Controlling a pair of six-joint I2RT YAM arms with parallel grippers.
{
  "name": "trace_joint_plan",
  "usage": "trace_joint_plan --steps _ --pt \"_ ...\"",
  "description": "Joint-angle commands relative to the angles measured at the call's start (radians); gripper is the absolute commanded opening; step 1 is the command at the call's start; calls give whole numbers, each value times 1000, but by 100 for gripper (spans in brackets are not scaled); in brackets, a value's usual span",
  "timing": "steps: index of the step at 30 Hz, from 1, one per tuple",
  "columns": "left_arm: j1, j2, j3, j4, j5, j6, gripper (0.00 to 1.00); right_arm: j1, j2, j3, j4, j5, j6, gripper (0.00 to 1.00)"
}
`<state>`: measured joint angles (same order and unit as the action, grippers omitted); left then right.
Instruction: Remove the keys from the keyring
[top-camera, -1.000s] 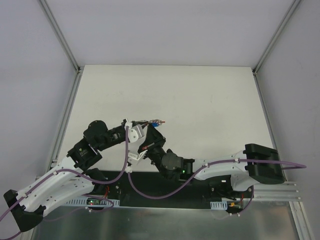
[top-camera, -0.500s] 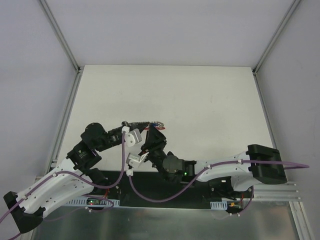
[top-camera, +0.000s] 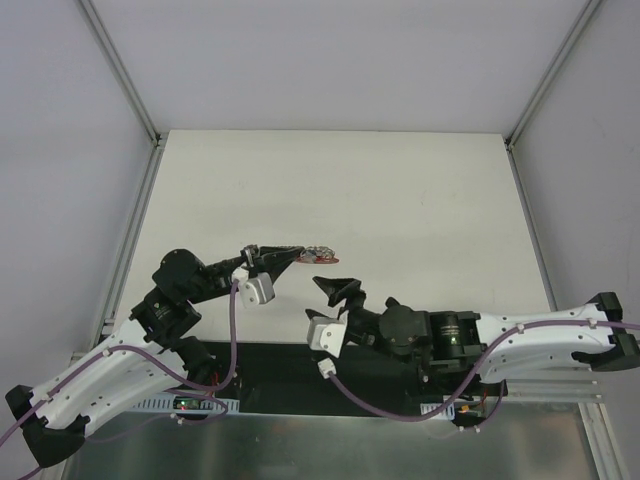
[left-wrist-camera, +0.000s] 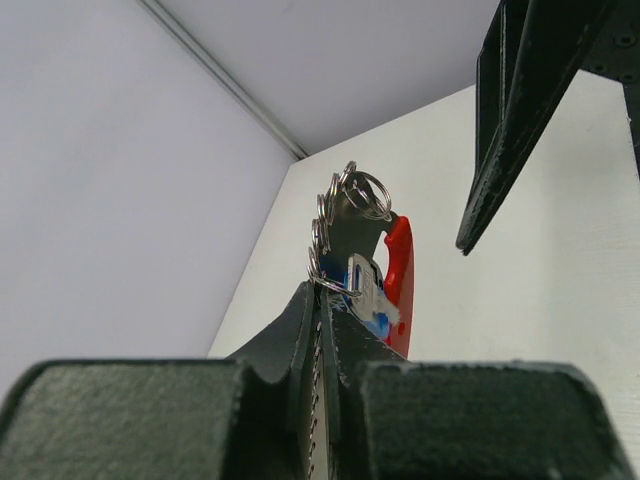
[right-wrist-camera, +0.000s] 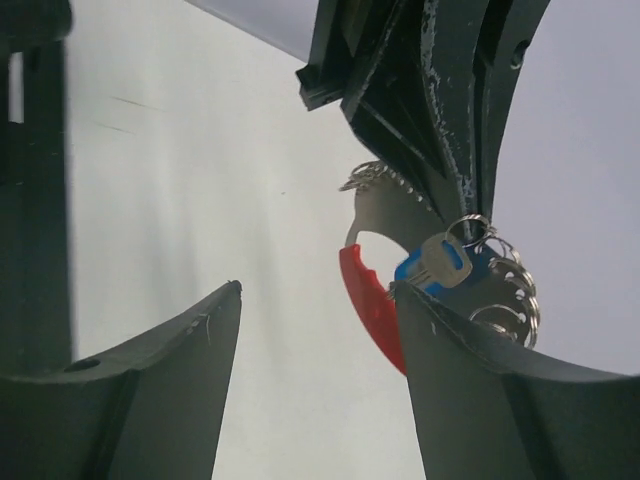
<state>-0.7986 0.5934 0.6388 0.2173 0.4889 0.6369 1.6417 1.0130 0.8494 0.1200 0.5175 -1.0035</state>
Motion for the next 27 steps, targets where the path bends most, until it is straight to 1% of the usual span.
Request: trace_joint_plan --steps 1,6,7,9,10,12,15,21,24,27 --pt "-4 -7 41 79 36 20 0 0 -91 73 -215 -164 178 66" --pt "-2 -12 45 74 65 20 0 -20 -163 97 -226 -162 213 65" --pt "-4 -12 45 68 68 21 0 -34 -174 109 -224 -151 212 63" --pt "-2 -12 50 60 88 26 0 -60 -197 132 -224 -145 227 61" --pt "-2 -14 50 51 92 29 0 -101 -200 163 -241 -148 233 59" --pt "-2 -20 50 48 108 24 0 -137 -192 200 -288 -163 240 54" --pt "-2 -26 48 40 116 21 0 -212 -148 272 -354 -201 243 52" --pt "-2 -33 47 25 114 24 0 -285 -50 370 -417 -295 246 52" --pt "-4 -29 50 17 117 30 0 -307 4 418 -460 -356 250 52" --pt "-2 -26 50 13 117 33 0 -310 39 438 -480 -369 258 52"
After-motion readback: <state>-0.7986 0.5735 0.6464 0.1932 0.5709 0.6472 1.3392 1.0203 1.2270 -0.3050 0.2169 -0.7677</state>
